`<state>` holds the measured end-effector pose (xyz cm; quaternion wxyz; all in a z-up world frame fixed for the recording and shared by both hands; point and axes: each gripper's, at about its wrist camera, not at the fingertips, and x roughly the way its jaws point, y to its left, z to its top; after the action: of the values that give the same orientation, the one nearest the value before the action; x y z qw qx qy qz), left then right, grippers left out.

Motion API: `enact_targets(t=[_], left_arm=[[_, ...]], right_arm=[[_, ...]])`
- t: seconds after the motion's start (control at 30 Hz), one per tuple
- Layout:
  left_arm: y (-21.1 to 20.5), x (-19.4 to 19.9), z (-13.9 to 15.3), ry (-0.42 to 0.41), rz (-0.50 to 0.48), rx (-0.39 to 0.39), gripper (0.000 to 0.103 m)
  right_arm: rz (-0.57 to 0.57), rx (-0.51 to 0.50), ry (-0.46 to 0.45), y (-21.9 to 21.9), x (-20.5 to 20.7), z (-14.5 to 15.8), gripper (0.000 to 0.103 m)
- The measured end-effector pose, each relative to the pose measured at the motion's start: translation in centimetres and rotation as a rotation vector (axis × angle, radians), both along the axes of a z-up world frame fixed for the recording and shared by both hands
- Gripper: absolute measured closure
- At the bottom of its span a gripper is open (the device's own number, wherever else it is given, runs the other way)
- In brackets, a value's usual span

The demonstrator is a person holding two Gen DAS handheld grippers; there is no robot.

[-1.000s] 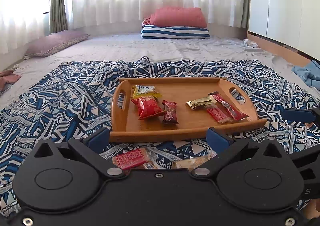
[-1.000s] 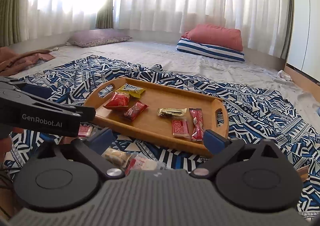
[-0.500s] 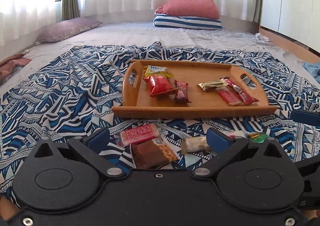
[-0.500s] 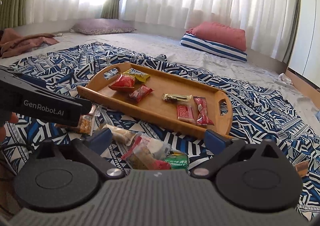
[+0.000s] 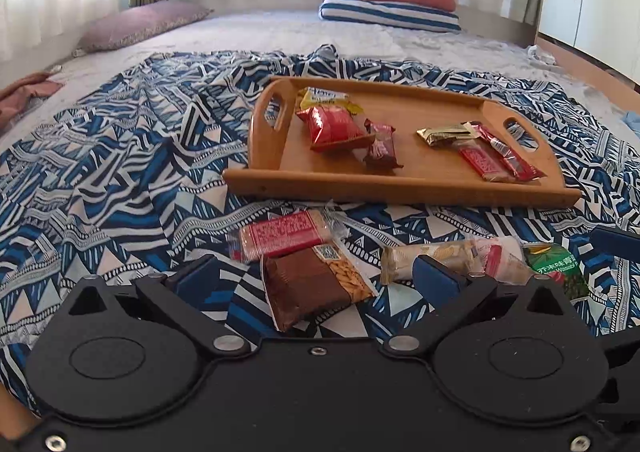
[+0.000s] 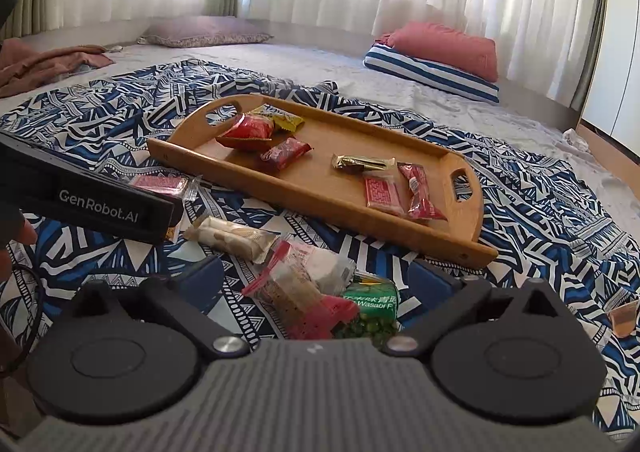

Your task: Organize snacks

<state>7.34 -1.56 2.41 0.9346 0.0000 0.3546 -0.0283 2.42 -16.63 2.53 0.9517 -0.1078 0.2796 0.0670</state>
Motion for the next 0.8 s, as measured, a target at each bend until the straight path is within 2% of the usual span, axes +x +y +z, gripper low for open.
enact_targets(t=[0.3,0.43,0.6,0.67,0.73,0.8], left_arm=[[0.1,1.3,-0.9,0.049,0.002,-0.021,0.001],[0.3,1.7,-1.3,0.07,0.004,-0.042,0.006],[0.5,2.0,-1.6,0.087,0.012,-0.066,0.016],[0.5,2.0,-1.8,0.092,0.01,-0.068,0.021],[0.5,2.0,-1.9,0.09,0.011,-0.064,0.026],[0.5,1.8,-1.8,0.085,0.009,-0.056,0.039]], right_arm=[[-0.012,-0.014,0.03,0.1,1.2,-1.1,0.0],[-0.007,-0.002,0.042,0.2,1.5,-1.5,0.003],[-0.011,-0.013,0.029,0.3,1.5,-1.5,0.017],[-0.019,-0.005,0.024,0.1,1.5,-1.4,0.029],[-0.018,0.028,0.037,-0.1,1.6,-1.4,0.034],[-0.02,0.064,0.043,-0.4,1.5,-1.4,0.04]])
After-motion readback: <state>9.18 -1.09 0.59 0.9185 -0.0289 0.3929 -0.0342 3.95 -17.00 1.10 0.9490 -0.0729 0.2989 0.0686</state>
